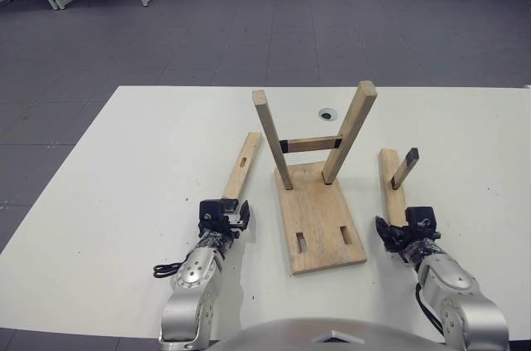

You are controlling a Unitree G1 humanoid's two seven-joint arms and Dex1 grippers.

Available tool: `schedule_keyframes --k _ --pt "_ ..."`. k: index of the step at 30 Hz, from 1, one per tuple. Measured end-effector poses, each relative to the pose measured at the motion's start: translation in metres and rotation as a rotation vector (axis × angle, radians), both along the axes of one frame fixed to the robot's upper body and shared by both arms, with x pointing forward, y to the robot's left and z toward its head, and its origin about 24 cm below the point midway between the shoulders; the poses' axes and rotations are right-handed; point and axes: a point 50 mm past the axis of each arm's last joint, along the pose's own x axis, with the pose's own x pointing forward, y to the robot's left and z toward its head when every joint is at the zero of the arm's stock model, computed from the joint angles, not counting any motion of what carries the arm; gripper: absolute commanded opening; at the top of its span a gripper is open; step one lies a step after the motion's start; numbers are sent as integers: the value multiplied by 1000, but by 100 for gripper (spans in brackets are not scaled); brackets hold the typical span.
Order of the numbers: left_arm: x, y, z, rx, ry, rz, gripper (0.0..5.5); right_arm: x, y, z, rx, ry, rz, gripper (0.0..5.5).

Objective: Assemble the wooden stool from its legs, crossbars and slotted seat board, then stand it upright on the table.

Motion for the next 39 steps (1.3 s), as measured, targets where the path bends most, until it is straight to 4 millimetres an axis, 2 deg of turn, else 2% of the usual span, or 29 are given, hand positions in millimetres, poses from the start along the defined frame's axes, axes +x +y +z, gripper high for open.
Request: schedule_keyframes --k 5,7,11,13,15,18,22,25,26,30,35,39 --pt "0 0 0 0 1 0 383 3 -4 -1 2 -6 -5 235" --pt "0 1 -1 -1 7 5 383 6 -12 0 -5 -20 -8 204" --pt "9 14 7 -58 -23 64 383 18 -32 5 9 -39 -45 204" --pt "19 23 20 -125 -82 31 383 30 -38 19 50 -111 -58 204" --pt "34 38 48 -208 -200 -61 383 53 -45 51 78 -265 -46 204" --pt "38 45 69 -469 -196 -274 383 64 -48 81 236 -401 -12 204" --pt "23 46 109 -842 -186 -649 383 67 -30 126 622 -581 223 203" --pt "22 35 143 -1015 -172 -935 383 52 -10 132 864 -506 463 203" --pt "24 29 146 -1033 -160 -986 383 45 -1 130 921 -451 535 203" --pt "32 6 146 -1056 -69 -1103 383 35 30 123 1027 -272 752 203" --pt "37 -7 141 -1018 -19 -1154 383 36 48 120 1035 -188 851 203" --pt "38 -12 131 -960 27 -1153 383 26 60 117 1028 -103 974 203"
